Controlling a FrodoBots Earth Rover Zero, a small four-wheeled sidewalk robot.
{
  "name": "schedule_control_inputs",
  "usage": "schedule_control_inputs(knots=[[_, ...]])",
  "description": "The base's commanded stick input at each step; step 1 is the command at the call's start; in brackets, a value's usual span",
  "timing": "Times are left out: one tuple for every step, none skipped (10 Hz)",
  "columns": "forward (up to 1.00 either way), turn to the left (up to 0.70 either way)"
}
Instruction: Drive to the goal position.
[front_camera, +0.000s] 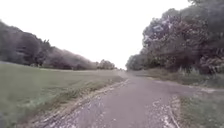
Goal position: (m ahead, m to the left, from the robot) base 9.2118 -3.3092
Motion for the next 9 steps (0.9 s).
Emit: schedule_control_inputs(knots=[[1.0, -0.27], [1.0, -0.27], [1.0, -0.27], [1.0, -0.27], [1.0, -0.27], [1.0, -0.27], [1.0, -0.13], [1.0, 0.0], [1.0, 0.0]])
